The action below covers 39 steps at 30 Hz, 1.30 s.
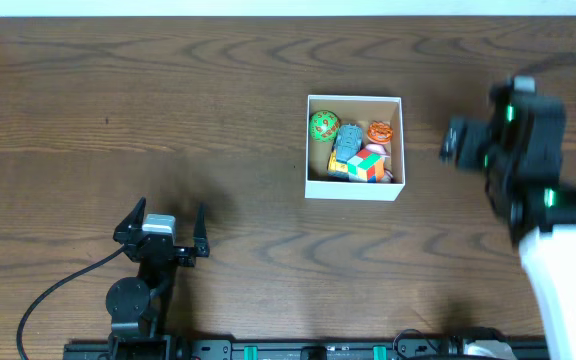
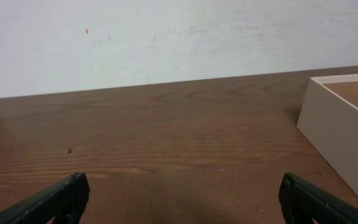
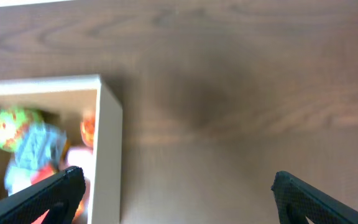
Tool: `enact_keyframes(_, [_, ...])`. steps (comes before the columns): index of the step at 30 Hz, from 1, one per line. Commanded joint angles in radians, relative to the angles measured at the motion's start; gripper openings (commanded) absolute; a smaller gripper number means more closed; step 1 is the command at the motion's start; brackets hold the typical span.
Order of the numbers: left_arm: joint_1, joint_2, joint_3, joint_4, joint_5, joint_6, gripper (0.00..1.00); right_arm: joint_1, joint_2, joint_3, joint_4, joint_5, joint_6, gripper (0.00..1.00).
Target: Pack container
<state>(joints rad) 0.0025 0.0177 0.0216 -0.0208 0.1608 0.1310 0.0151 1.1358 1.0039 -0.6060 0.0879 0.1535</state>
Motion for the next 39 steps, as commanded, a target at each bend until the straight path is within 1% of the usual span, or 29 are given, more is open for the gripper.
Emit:
enact_keyframes(1, [-0.004, 0.000, -0.018, -0.035, 0.011, -0.005, 0.98, 0.009, -0.178, -0.161, 0.025, 0.013, 0.033, 0.99])
enact_keyframes(10, [-0.004, 0.000, -0.018, -0.035, 0.012, -0.005, 0.98, 0.009, -0.626, -0.512, 0.295, -0.005, 0.008, 0.99])
enact_keyframes(16, [-0.004, 0.000, -0.018, -0.035, 0.012, -0.005, 0.98, 0.011, -0.826, -0.682, 0.391, -0.037, -0.007, 0.99])
enact_keyframes(19, [-0.004, 0.000, -0.018, -0.035, 0.011, -0.005, 0.98, 0.011, -0.888, -0.755, 0.438, -0.081, -0.044, 0.99])
enact_keyframes(25, [-0.004, 0.000, -0.018, -0.035, 0.012, -0.005, 0.98, 0.011, -0.989, -0.873, 0.450, -0.176, -0.143, 0.99])
enact_keyframes(30, [-0.004, 0.000, -0.018, -0.035, 0.011, -0.005, 0.98, 0.010, -1.057, -0.960, 0.450, -0.174, -0.142, 0.99])
enact_keyframes(36, [-0.004, 0.000, -0.018, -0.035, 0.012, -0.005, 0.98, 0.010, -1.130, -0.969, 0.498, -0.163, -0.132, 0.99])
enact_keyframes(39, [-0.004, 0.000, -0.018, -0.035, 0.012, -0.005, 0.98, 0.010, -1.131, -0.969, 0.500, -0.155, -0.132, 0.99])
